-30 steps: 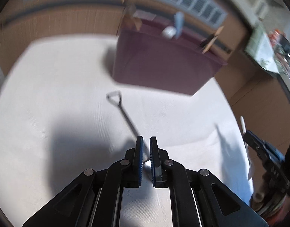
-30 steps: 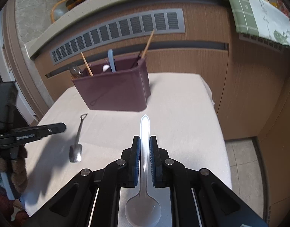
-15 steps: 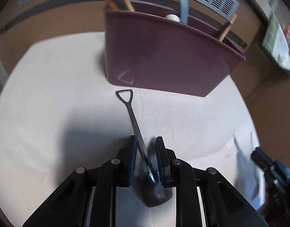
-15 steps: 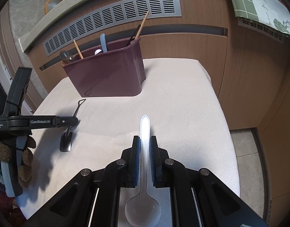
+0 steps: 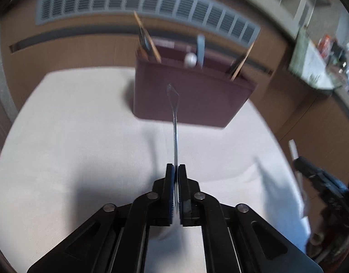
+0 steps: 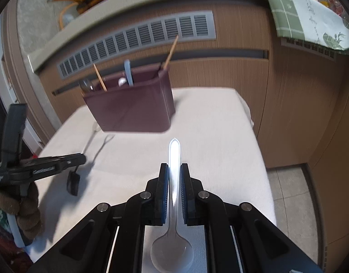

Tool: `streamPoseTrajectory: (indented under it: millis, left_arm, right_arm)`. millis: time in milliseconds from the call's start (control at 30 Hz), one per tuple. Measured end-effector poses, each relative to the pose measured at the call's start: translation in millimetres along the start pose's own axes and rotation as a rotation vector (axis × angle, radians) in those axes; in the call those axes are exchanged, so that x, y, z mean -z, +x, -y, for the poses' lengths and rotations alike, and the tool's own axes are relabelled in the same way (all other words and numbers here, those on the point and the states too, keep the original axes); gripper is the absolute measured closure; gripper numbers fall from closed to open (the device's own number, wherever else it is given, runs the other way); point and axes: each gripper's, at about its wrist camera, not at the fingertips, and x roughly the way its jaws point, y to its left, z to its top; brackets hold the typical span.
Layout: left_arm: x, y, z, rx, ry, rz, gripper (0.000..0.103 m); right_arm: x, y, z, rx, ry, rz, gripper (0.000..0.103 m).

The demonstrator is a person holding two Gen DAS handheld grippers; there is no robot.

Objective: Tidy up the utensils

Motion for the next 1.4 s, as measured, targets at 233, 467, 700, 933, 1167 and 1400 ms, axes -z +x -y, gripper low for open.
streamPoseTrajectory:
  millis: [233, 467, 700, 933, 1167, 1400]
  left_arm:
    - [-16.0, -37.2, 6.7, 0.061, 0.006, 0.117, 0.102]
    - [-14.0, -24.9, -15.1, 0.037, -0.061, 0.072, 0.102]
    - [-0.4, 22.0, -39.2, 0.069, -0.19, -0.108, 0.099]
    - [3.5, 35.4, -40.7, 0.084, -0.211, -0.17, 0.096]
    - [14.0, 15.3, -23.3, 0.005, -0.109, -0.1, 0.078]
    - [37.1, 7.9, 1.7, -0.078, -0.008, -0.081, 0.067]
  right_arm:
    - [-10.0, -9.3, -10.3, -0.064, 0.006, 0.029, 0.094]
    - [-13.9, -6.2, -15.2, -0.044, -0.011, 0.016, 0.094]
    - [-0.4, 17.7, -9.3, -0.009, -0.007, -0.099, 0.091]
    - [20.0, 36.6, 0.2, -0.042, -0.019, -0.208, 0.088]
    - [27.4, 43.0, 3.0, -0.069, -0.014, -0.263, 0.082]
    - [22.0, 57.6, -24.8, -0.008, -0.109, -0.262, 0.077]
